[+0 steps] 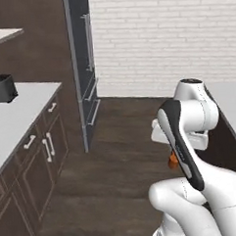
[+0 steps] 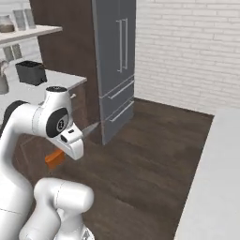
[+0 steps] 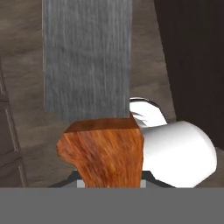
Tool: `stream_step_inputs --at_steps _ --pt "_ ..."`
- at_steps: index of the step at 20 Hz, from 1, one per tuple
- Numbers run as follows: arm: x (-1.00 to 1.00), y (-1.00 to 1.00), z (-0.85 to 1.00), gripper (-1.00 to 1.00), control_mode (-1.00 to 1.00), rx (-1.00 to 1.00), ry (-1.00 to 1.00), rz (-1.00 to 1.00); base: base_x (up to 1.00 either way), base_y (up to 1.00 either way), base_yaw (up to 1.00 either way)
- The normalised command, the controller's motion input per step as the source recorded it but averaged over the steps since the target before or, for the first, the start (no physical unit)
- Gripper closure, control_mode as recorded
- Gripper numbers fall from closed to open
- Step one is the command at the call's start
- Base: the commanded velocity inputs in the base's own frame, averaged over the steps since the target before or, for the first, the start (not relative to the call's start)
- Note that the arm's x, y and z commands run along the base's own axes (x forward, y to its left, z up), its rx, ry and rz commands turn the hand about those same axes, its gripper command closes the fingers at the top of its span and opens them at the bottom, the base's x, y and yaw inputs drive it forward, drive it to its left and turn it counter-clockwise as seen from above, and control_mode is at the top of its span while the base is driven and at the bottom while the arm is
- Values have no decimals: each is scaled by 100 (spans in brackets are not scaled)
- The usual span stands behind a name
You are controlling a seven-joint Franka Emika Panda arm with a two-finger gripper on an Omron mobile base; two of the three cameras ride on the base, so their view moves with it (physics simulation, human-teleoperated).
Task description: Pick up the knife from the drawer and place it on the cutting board. Then place the meat from the plate to the cutting board.
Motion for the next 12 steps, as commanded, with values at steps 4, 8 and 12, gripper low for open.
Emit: stream_step_inputs --at_steps 4,8,12 --pt "0 0 0 100 100 0 0 0 5 0 -81" --pt "0 0 0 100 100 0 0 0 0 2 -78" --pt "0 0 0 100 100 0 0 0 0 17 -72"
